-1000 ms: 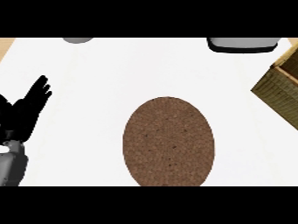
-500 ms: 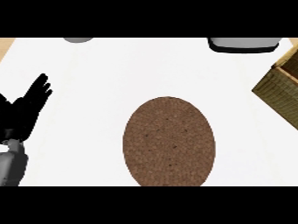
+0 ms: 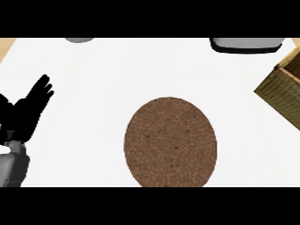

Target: Pick the lemon from the placemat and place it in the basket

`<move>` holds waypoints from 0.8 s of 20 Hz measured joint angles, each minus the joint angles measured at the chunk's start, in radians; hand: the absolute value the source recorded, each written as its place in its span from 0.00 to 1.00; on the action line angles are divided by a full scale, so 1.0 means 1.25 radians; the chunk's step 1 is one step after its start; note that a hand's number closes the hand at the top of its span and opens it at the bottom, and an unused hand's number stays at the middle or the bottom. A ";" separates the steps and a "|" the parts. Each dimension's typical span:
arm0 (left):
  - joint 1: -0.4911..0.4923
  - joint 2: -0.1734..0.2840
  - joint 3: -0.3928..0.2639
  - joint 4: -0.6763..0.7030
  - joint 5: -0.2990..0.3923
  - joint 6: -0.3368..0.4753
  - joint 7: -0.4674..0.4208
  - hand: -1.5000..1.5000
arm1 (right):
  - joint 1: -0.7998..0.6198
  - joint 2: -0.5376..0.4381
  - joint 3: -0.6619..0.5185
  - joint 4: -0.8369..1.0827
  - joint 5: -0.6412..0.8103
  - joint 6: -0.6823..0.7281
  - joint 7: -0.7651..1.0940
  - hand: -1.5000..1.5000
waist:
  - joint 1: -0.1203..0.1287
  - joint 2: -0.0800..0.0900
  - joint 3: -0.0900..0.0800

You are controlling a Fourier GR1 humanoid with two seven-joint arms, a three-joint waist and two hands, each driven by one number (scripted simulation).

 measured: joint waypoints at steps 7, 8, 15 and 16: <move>0.009 0.007 0.015 -0.015 0.010 -0.012 0.007 0.50 | -0.005 -0.022 -0.045 -0.036 -0.046 -0.070 -0.012 0.00 | -0.002 -0.002 0.000; 0.006 0.007 0.013 -0.024 0.008 -0.009 0.017 0.50 | -0.003 -0.020 -0.057 -0.051 -0.047 -0.090 -0.004 0.00 | -0.003 -0.002 0.000; 0.015 0.007 0.026 -0.008 0.003 -0.003 0.003 0.50 | 0.099 -0.032 -0.182 -0.240 -0.150 -0.123 0.019 0.00 | -0.021 -0.006 0.000; 0.019 0.006 0.026 -0.010 0.001 0.000 0.002 0.50 | 0.130 -0.035 -0.204 -0.275 -0.182 -0.108 0.018 0.00 | -0.025 -0.007 0.000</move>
